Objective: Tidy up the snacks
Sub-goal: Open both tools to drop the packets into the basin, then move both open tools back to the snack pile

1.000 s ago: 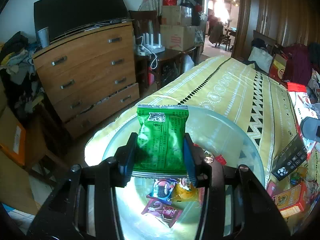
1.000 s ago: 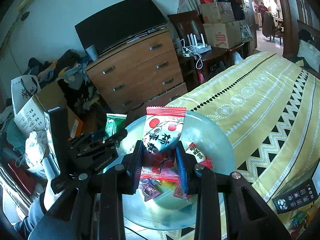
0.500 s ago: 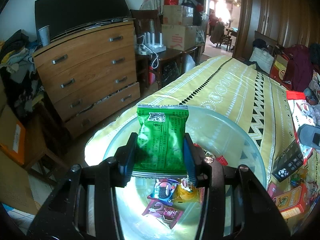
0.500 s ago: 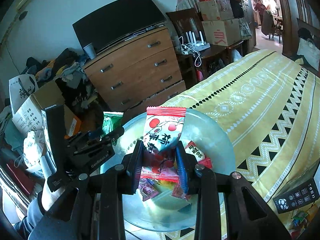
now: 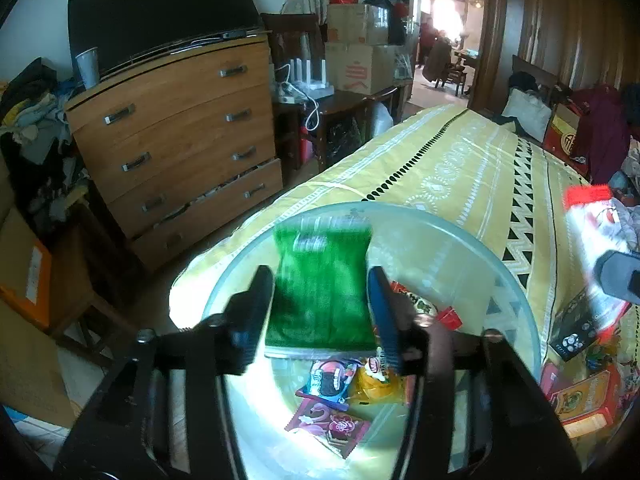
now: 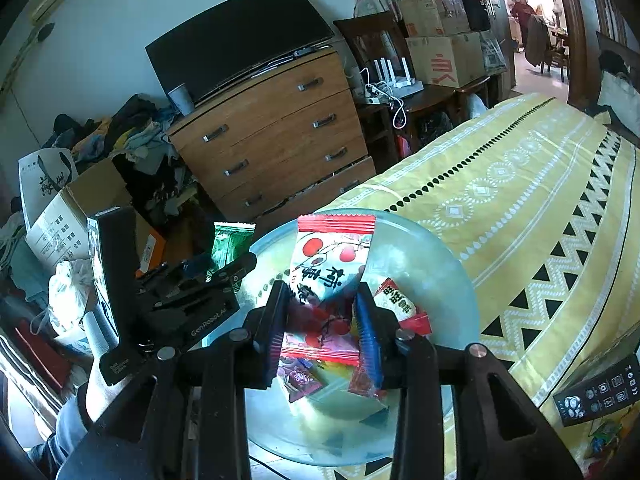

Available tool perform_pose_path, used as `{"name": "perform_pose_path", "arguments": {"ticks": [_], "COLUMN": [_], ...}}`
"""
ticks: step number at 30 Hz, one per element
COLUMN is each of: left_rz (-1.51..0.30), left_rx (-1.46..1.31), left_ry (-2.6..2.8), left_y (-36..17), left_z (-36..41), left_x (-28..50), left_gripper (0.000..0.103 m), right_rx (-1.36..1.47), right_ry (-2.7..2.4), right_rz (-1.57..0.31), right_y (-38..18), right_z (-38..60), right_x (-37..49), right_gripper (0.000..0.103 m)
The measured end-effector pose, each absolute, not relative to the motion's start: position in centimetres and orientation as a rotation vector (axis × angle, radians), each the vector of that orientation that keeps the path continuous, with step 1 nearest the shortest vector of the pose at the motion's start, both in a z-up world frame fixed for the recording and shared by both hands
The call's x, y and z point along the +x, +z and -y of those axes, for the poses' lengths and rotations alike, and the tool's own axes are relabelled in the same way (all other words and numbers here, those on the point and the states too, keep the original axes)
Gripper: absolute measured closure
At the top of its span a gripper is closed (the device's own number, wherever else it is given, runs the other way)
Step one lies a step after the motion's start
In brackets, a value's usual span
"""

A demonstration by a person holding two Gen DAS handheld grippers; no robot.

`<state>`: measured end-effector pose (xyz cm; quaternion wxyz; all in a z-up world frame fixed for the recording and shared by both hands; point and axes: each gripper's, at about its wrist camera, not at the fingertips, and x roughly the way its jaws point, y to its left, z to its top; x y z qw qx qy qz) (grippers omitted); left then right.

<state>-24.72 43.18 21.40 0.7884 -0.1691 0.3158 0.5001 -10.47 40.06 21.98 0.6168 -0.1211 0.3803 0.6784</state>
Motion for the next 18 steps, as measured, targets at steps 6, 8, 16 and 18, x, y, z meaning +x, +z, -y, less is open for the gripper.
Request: {"name": "perform_pose_path", "arguments": {"ticks": [6, 8, 16, 18], "left_rz": [-0.681, -0.685, -0.577, -0.576], "left_rx": [-0.361, -0.354, -0.427, -0.439], "left_ry": [1.091, 1.094, 1.016, 0.96], "left_y": [21.2, 21.0, 20.0, 18.8], "left_z": [-43.3, -43.1, -41.0, -39.5], "left_x": [-24.7, -24.5, -25.1, -25.2], "left_gripper": [0.042, 0.033, 0.028, 0.028], "right_rx": [-0.258, -0.246, -0.232, -0.213], "right_ry": [1.551, 1.551, 1.541, 1.539], "right_rz": [-0.879, -0.877, -0.825, -0.775], "right_y": [22.0, 22.1, 22.6, 23.0], "right_z": [-40.0, -39.8, -37.4, -34.8], "right_x": [-10.2, -10.2, -10.1, -9.8], "right_gripper": [0.041, 0.037, 0.035, 0.032]}}
